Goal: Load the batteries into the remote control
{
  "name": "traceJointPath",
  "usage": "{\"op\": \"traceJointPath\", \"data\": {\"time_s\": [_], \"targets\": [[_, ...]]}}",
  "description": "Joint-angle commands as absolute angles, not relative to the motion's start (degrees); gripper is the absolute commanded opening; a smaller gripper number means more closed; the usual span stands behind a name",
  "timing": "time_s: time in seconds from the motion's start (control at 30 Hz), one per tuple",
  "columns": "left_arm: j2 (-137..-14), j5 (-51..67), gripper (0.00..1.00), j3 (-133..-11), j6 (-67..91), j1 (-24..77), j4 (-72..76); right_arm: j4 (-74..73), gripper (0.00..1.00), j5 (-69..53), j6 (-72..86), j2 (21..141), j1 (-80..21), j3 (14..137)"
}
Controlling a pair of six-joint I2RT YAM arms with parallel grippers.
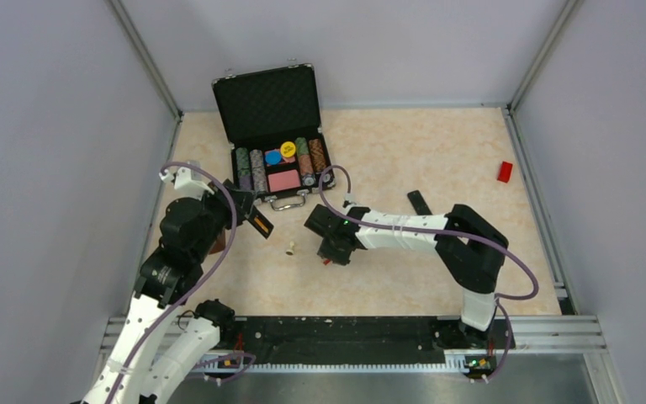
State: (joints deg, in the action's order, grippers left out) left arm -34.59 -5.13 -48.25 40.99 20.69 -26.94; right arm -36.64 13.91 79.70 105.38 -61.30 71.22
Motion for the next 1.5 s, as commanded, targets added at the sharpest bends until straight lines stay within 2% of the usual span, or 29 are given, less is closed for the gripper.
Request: {"op": "traceJointPath", "data": {"time_s": [0.0,0.57,0.77,0.9,1.0,1.07,1.27,1.47], "targets": [[-33.8,-6.92,0.0,-49.6,39.69,20.49,-26.72,-39.24,0.33,14.85,83.34,106.74,-62.15,74.21],[-33.9,-7.29,0.0,-49.33,39.34,20.49,-25.96,-41.99,0.3,14.94,82.32,111.32,-62.18,77.4],[-33.89,-7.43,0.0,-49.5,38.91,20.52,-25.66,-43.1,0.14,14.42,80.11,112.58,-62.22,78.66],[-34.0,-7.3,0.0,-49.62,38.73,20.55,-25.66,-43.46,0.11,14.62,79.34,112.3,-62.13,78.06],[-34.27,-7.06,0.0,-49.9,38.62,20.54,-25.63,-43.39,0.06,14.94,77.51,111.79,-62.14,77.84],[-34.42,-6.8,0.0,-50.09,38.55,20.52,-25.67,-42.27,0.0,14.07,74.07,111.12,-61.73,77.68],[-35.17,-5.38,0.0,-50.28,38.31,20.49,-25.29,-27.04,0.0,7.32,57.87,102.21,-59.28,70.12],[-37.12,-2.07,0.0,-50.36,38.44,20.53,-23.62,-16.17,0.0,-6.3,40.61,92.55,-54.01,64.36]]}}
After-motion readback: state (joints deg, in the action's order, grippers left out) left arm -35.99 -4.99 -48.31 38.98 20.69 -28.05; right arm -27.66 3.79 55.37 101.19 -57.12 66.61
